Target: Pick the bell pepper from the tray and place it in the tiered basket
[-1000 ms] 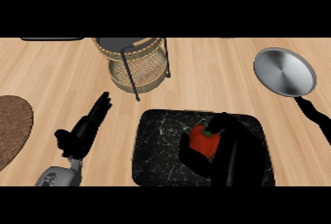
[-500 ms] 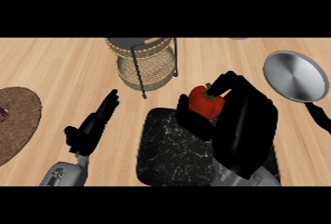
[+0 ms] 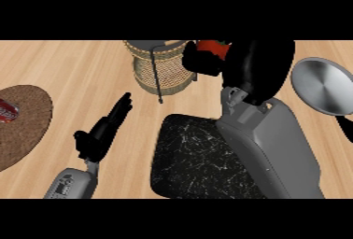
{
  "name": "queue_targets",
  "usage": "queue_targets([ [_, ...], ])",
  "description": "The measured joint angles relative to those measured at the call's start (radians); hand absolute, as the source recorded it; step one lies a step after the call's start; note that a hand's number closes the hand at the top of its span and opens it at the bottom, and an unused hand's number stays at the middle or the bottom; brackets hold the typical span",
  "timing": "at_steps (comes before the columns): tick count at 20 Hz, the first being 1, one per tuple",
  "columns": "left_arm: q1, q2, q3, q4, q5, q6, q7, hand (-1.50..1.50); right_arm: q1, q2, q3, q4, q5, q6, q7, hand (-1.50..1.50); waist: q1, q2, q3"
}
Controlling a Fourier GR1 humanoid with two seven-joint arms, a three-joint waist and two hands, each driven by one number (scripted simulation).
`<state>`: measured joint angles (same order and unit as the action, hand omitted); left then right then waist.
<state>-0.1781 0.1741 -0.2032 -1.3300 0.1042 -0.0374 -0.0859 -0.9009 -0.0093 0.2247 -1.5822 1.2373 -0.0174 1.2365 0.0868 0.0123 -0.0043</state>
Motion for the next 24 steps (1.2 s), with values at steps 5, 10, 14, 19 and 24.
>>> queue_targets([
  [5, -0.017, -0.008, -0.006, 0.006, -0.007, -0.002, -0.002, 0.0, -0.163, 0.001, -0.104, 0.23, -0.07, -0.025, -0.023, 1.5, 0.019, 0.008, 0.0],
  [10, -0.016, -0.003, -0.007, 0.007, -0.007, -0.016, -0.008, 0.0, -0.289, 0.002, -0.18, 0.457, -0.116, -0.073, -0.056, 1.5, 0.029, 0.013, 0.0],
  [14, -0.033, -0.005, -0.003, 0.01, -0.007, -0.017, -0.003, 0.0, -0.366, 0.001, -0.222, 0.62, -0.15, -0.133, -0.085, 1.5, 0.033, 0.017, 0.001],
  [19, -0.037, -0.006, -0.007, 0.023, -0.012, -0.027, -0.011, 0.0, -0.436, 0.002, -0.278, 0.771, -0.206, -0.237, -0.13, 1.5, 0.044, 0.023, 0.001],
  [24, -0.047, -0.007, -0.004, 0.031, -0.011, -0.034, -0.011, 0.0, -0.491, 0.002, -0.35, 0.868, -0.289, -0.347, -0.162, 1.5, 0.05, 0.023, 0.001],
])
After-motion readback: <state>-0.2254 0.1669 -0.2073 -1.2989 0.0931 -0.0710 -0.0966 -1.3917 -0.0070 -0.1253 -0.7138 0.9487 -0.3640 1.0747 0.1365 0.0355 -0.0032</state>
